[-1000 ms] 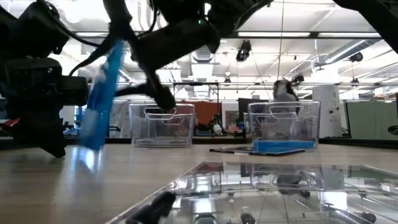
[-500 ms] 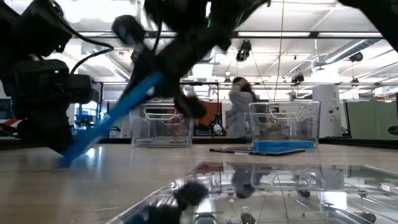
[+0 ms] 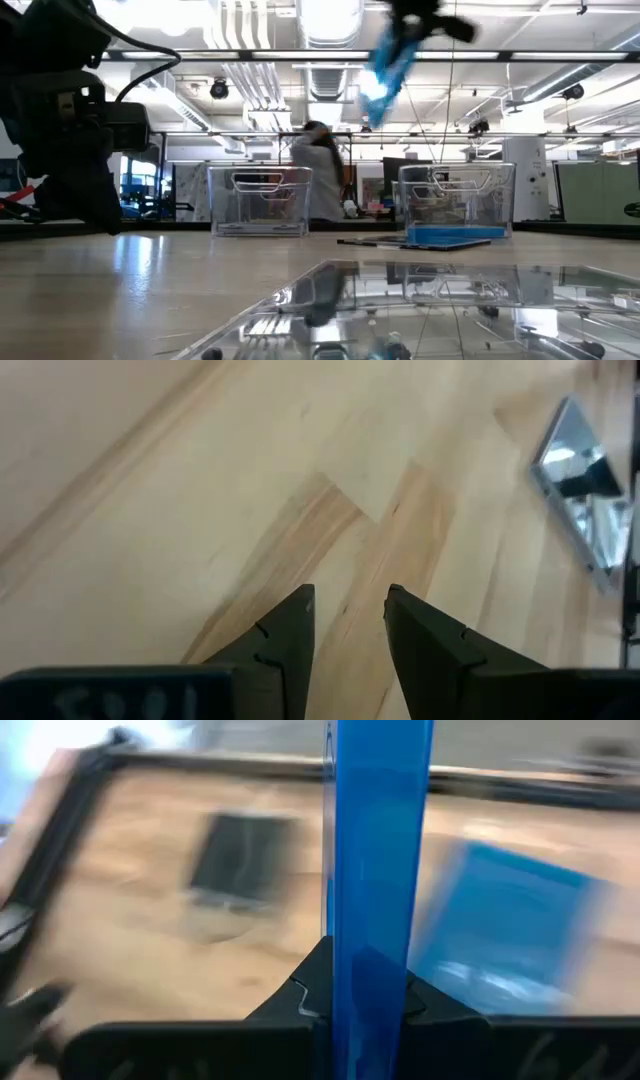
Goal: Pick & place jewel cases by type
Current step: Stack the blue CD case into the right transparent bin
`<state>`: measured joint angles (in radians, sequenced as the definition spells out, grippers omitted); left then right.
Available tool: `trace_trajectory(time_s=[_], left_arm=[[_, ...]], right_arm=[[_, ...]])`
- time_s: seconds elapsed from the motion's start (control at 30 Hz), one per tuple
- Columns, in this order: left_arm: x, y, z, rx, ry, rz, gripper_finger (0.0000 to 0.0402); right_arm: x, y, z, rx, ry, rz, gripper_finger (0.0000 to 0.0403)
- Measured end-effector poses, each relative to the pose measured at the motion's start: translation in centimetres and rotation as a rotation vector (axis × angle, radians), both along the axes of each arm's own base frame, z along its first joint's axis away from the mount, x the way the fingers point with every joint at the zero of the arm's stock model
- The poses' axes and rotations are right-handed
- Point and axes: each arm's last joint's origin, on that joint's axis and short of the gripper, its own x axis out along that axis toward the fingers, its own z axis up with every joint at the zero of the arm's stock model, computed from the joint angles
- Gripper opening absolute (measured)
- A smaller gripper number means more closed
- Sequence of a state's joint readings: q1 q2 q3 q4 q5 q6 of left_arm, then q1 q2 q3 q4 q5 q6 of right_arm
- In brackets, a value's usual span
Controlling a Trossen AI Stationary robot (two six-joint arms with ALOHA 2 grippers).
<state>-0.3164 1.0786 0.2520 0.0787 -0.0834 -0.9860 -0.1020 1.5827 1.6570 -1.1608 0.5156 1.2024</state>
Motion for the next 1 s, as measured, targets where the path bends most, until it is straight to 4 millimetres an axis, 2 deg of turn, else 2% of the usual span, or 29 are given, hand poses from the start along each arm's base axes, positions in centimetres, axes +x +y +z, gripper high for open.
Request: trace_trajectory(time_s=[0.1, 0.23, 0.33, 0.4, 0.43, 0.5, 0.57, 0.63, 0.73, 0.8, 0.9, 1.0], left_arm=[[0.1, 0.0, 0.2, 0.001, -0.022, 0.018, 0.0106], [0.3, 0.1, 0.3, 0.039, -0.051, 0.034, 0.0106], [0.3, 0.1, 0.4, 0.052, -0.061, 0.042, 0.0106], [0.3, 0.1, 0.4, 0.052, -0.061, 0.042, 0.0106], [0.3, 0.1, 0.4, 0.051, -0.061, 0.042, 0.0106], [0.3, 0.1, 0.4, 0.044, -0.060, 0.046, 0.0106], [0.3, 0.1, 0.4, 0.034, -0.058, 0.052, 0.0106], [0.3, 0.1, 0.4, 0.030, -0.058, 0.055, 0.0106], [0.3, 0.1, 0.4, 0.030, -0.059, 0.055, 0.0106], [0.3, 0.1, 0.4, 0.030, -0.059, 0.055, 0.0106], [0.4, 0.1, 0.4, 0.030, -0.060, 0.055, 0.0106], [0.4, 0.1, 0.4, 0.035, -0.061, 0.051, 0.0106]], right_arm=[[-3.4, -2.1, -0.6, 0.033, 0.080, -0.108, 0.0014], [-4.3, -5.3, -3.0, 0.092, 0.042, -0.100, 0.0033], [-4.7, -7.9, -5.8, 0.166, 0.016, -0.103, 0.0075], [-5.2, -9.2, -8.2, 0.249, 0.067, -0.136, 0.0112], [-5.6, -9.5, -8.9, 0.277, 0.104, -0.153, 0.0131], [-6.5, -9.4, -9.2, 0.330, 0.152, -0.190, 0.0167], [-7.4, -8.7, -8.8, 0.331, 0.212, -0.209, 0.0198], [-7.8, -7.6, -7.4, 0.263, 0.257, -0.178, 0.0222], [-8.1, -4.7, -4.3, 0.152, 0.245, -0.027, 0.0248], [-7.8, -2.1, -3.3, 0.147, 0.230, 0.150, 0.0257], [-7.6, 2.0, -3.8, 0.312, 0.246, 0.328, 0.0258], [-8.0, 6.1, -5.7, 0.538, 0.371, 0.374, 0.0250]])
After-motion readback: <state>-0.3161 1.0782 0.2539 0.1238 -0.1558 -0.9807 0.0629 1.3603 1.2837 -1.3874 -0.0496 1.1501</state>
